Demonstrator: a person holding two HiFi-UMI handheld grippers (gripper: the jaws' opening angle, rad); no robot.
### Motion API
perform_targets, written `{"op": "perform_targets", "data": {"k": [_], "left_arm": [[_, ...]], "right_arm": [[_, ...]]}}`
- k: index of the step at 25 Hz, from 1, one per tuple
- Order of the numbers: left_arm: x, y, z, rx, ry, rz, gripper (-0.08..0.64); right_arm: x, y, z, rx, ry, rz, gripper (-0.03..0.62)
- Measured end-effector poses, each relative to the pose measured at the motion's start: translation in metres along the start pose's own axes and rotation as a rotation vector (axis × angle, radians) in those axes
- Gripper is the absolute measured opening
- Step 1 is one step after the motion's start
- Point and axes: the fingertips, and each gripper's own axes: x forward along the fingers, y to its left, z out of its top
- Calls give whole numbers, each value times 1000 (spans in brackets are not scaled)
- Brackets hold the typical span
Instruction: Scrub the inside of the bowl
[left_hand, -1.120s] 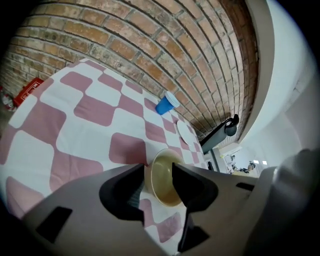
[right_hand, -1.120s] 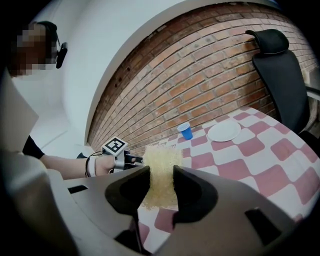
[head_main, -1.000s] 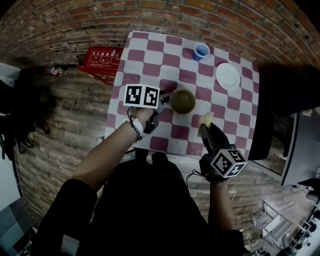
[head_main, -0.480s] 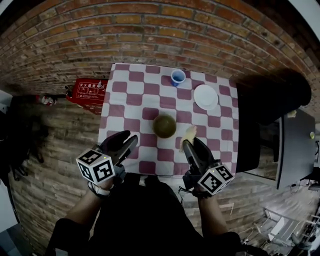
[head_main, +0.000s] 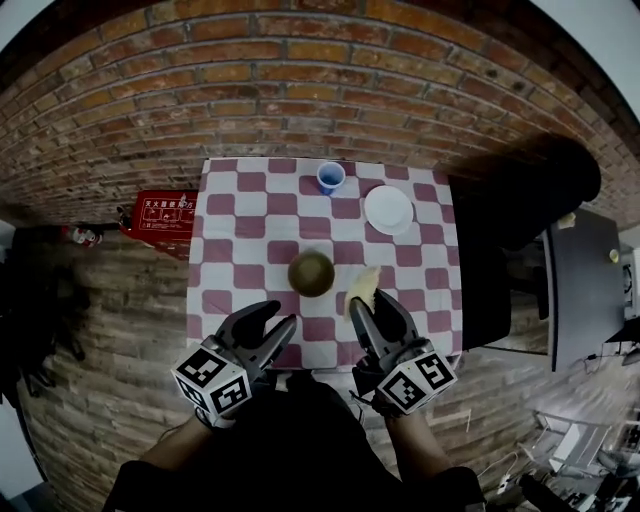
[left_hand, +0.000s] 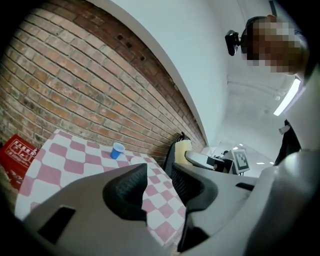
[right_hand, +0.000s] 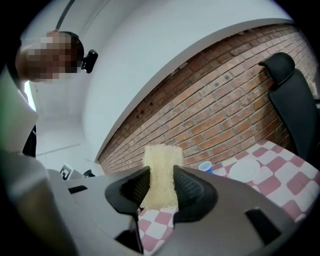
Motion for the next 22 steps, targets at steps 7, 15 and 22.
{"op": "perform_targets", "data": {"k": [7, 15, 22], "left_arm": [[7, 2, -13, -22, 50, -11, 161], [18, -9, -13, -5, 68, -69, 161], [18, -4, -14, -9, 80, -65, 161]], "right_arm": [[-7, -9, -5, 25, -1, -24, 155], [-12, -15, -3, 23, -12, -49, 154], [-11, -15, -1, 23, -11, -58, 155]]}}
